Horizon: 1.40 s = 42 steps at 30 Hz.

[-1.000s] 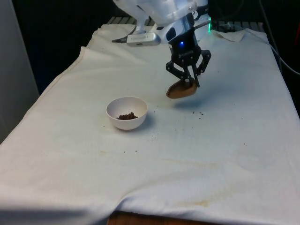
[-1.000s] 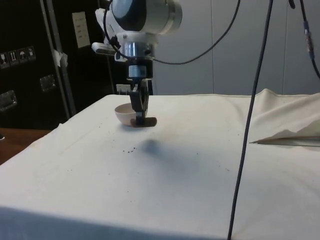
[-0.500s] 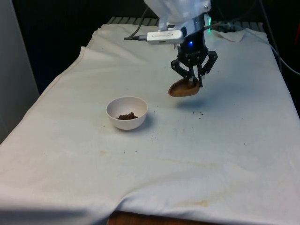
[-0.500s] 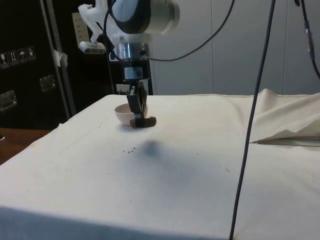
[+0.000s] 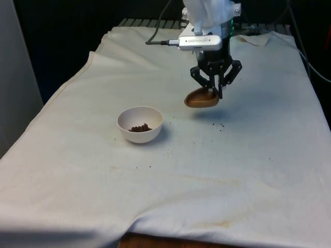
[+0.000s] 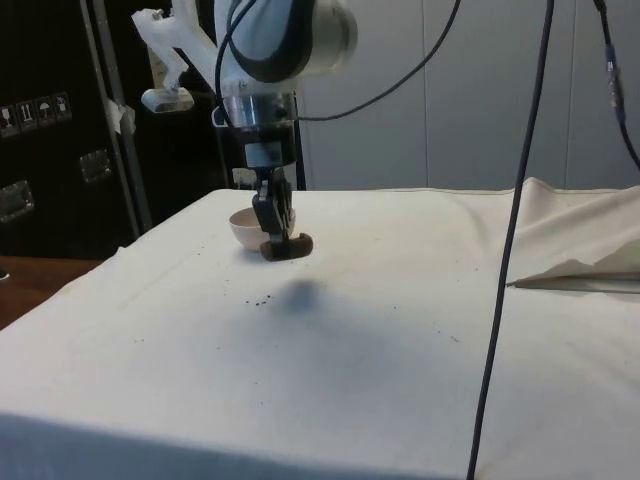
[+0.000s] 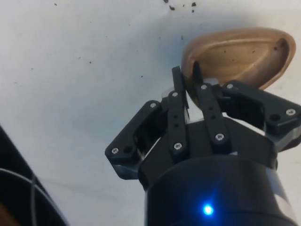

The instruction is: Pour the coffee beans from the cup into the bowl.

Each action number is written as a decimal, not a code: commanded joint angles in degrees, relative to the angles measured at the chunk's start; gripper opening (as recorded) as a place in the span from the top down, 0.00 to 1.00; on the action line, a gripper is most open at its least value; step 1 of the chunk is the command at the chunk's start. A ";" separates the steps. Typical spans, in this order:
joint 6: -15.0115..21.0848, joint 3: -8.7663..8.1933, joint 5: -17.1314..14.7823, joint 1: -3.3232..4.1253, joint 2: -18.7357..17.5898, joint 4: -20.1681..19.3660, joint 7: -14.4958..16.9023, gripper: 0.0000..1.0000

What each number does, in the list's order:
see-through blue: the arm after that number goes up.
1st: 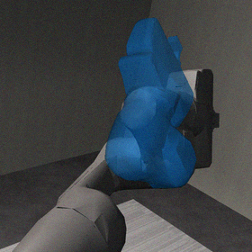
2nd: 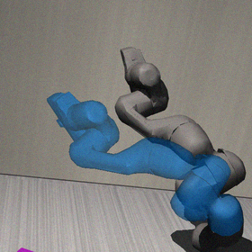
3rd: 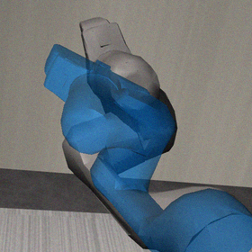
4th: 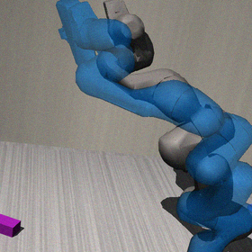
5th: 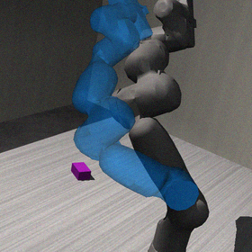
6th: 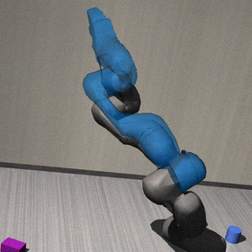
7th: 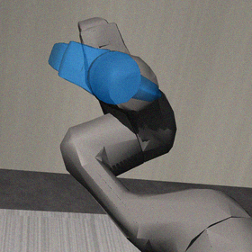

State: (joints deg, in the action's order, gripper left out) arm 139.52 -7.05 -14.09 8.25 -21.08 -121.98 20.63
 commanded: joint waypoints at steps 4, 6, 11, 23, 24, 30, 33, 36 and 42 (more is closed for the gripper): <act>2.12 -0.11 2.86 0.57 -0.06 -0.52 -2.58 1.00; 3.27 0.17 4.47 0.46 -0.17 -0.74 -3.78 1.00; 4.87 0.46 5.79 0.29 -0.57 -1.03 -4.41 1.00; 11.63 0.74 5.90 0.17 -2.69 -2.35 -3.21 1.00; 12.15 0.74 6.02 0.23 -2.86 -2.46 -3.27 1.00; 15.13 0.57 7.68 0.63 -3.84 -3.04 -4.07 1.00; 15.99 0.40 9.57 0.92 -4.41 -3.09 -5.50 1.00; 15.47 1.49 10.37 0.00 -4.53 -2.86 -6.02 1.00; 16.50 0.97 16.67 0.80 -5.73 -2.64 -11.69 1.00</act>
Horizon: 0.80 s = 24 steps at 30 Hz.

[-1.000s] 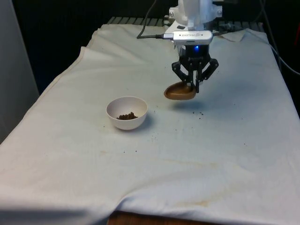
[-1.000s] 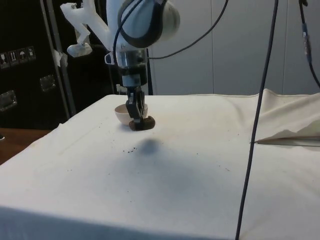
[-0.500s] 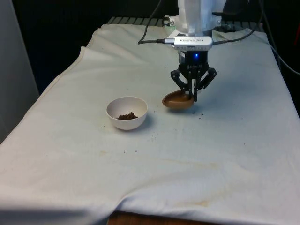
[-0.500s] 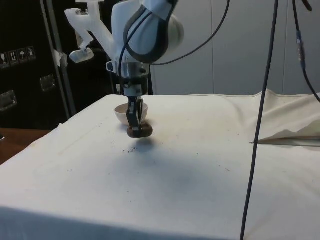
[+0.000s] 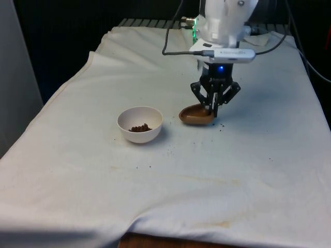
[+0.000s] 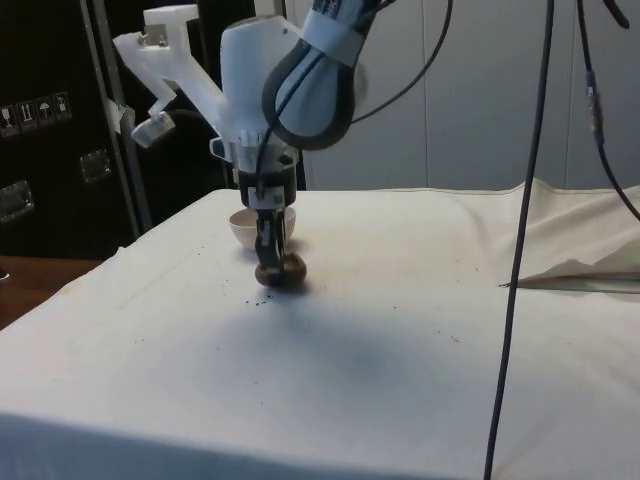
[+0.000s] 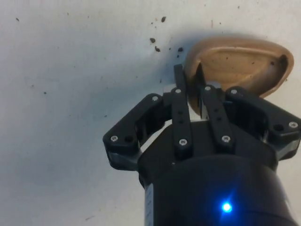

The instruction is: Pour the coffee beans from the cup into the bowl.

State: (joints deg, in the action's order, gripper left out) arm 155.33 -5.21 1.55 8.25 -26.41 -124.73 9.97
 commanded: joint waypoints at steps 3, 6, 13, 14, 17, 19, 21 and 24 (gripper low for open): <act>0.00 0.11 1.55 0.00 -0.29 0.11 -1.38 1.00; 0.46 -0.29 4.18 0.46 -0.86 0.34 -3.90 0.99; 0.00 0.29 4.64 0.00 -0.74 0.34 -4.18 0.61; 0.46 -0.11 5.10 0.40 -0.97 0.40 -4.70 0.61; 0.46 -0.11 5.10 0.40 -0.97 0.46 -4.76 0.43; 0.46 -0.11 5.10 0.40 -0.97 0.46 -4.76 0.33; 0.46 -0.11 5.10 0.40 -1.03 0.46 -4.76 0.17; 0.11 0.00 5.04 0.34 -0.63 0.40 -4.58 0.07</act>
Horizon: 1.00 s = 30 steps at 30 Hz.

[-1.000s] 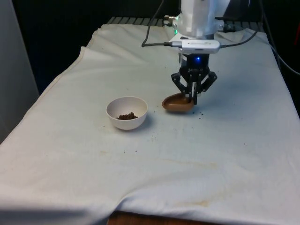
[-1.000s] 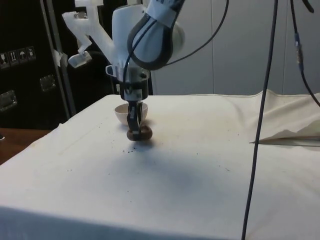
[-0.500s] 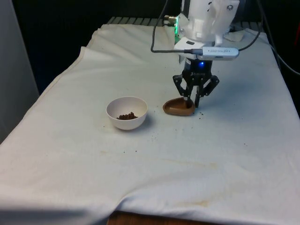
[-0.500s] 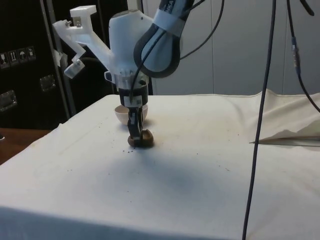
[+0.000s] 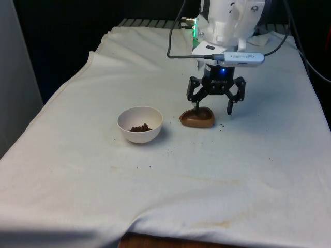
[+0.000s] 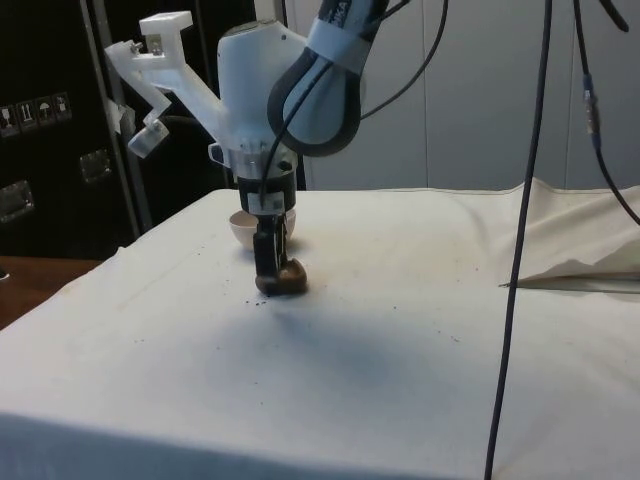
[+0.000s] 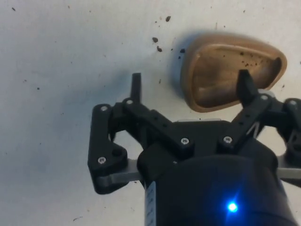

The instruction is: Pour the coffee beans from the cup into the bowl.

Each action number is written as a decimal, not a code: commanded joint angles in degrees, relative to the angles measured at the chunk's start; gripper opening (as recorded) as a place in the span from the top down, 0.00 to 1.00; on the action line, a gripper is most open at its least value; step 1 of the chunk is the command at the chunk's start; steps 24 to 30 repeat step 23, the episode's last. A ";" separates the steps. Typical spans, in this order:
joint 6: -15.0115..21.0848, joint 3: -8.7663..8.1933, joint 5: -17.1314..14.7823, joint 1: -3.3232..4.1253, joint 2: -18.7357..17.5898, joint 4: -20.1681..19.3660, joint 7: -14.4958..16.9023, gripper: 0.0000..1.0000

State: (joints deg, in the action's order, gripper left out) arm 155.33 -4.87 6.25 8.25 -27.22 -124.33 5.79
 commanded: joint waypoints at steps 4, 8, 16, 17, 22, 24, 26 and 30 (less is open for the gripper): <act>-0.69 -0.11 0.23 0.17 1.43 -0.17 -0.06 0.00; -1.55 -0.06 0.17 0.11 2.52 -0.23 0.17 0.00; -4.18 0.00 0.06 0.06 5.27 -0.23 0.34 0.00; -4.35 0.00 0.06 0.06 5.56 -0.23 0.34 0.00; -5.90 -0.06 0.17 0.06 7.10 -0.17 0.34 0.00; -5.50 0.00 0.00 0.00 6.70 -0.06 0.34 0.00; -5.50 0.00 0.00 0.00 6.70 -0.06 0.34 0.00; -5.50 0.00 0.00 0.00 6.70 -0.06 0.34 0.00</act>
